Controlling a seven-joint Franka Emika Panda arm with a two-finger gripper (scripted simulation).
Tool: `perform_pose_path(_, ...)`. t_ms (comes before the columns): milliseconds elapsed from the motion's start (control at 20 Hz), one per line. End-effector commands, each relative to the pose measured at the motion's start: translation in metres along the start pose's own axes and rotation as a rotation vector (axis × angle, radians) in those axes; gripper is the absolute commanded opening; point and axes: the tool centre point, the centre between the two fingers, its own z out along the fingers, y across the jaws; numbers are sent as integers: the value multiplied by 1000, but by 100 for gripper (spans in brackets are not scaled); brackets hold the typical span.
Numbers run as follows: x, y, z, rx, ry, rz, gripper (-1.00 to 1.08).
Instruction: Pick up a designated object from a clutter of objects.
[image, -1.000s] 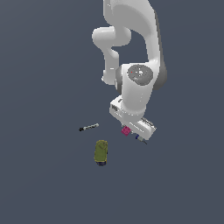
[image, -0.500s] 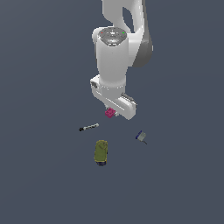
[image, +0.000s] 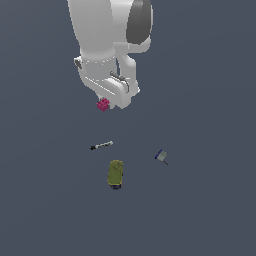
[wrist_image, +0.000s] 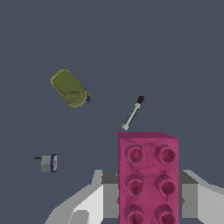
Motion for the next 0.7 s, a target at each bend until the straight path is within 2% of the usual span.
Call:
perform_pose_path(0, 4, 19, -18, -1, 0, -1, -100)
perform_pose_path(300, 13, 53, -50, -2, 1, -1, -100)
perform_pose_path(650, 18, 69, -66, -3, 2, -1, -100)
